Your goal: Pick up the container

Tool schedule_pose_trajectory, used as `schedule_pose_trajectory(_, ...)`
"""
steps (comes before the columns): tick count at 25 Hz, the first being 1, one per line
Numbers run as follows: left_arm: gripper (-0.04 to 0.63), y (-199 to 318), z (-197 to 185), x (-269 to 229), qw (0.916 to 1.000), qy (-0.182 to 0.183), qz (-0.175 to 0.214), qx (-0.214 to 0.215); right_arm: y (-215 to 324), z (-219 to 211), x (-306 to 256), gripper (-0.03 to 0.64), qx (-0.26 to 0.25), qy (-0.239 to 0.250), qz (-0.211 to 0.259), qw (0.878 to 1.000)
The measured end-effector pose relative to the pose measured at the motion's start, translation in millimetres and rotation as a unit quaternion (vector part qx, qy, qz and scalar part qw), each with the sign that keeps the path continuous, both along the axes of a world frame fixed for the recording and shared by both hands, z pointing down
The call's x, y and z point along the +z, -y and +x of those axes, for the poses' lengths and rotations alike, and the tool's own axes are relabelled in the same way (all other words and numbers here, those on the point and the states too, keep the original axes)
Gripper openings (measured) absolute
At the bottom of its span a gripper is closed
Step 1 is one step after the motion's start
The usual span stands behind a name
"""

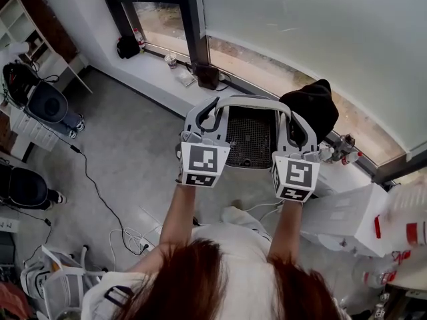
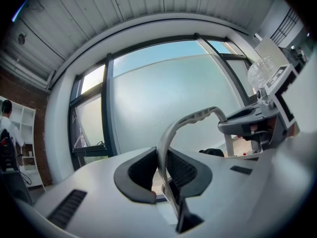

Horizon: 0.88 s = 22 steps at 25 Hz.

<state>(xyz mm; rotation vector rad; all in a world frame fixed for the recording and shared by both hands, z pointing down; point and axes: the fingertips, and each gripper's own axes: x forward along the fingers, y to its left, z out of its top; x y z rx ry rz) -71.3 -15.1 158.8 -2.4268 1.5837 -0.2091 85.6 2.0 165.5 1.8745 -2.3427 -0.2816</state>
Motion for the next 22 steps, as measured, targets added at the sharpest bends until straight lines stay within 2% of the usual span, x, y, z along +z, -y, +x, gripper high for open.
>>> schedule_pose_trajectory(9, 0.066, -42.0, -6.9, -14.1, 0.9999, -0.010, 0.011, 0.008, -41.0, -7.6, -9.6, 0.049, -0.005, 0.004, 0.001, 1.000)
schedule_pose_trajectory(22, 0.066, -94.6, -12.8, -26.1, 0.9997, -0.001, 0.019, 0.016, -97.7, -14.1, -22.4, 0.049, -0.014, 0.016, 0.011, 1.000)
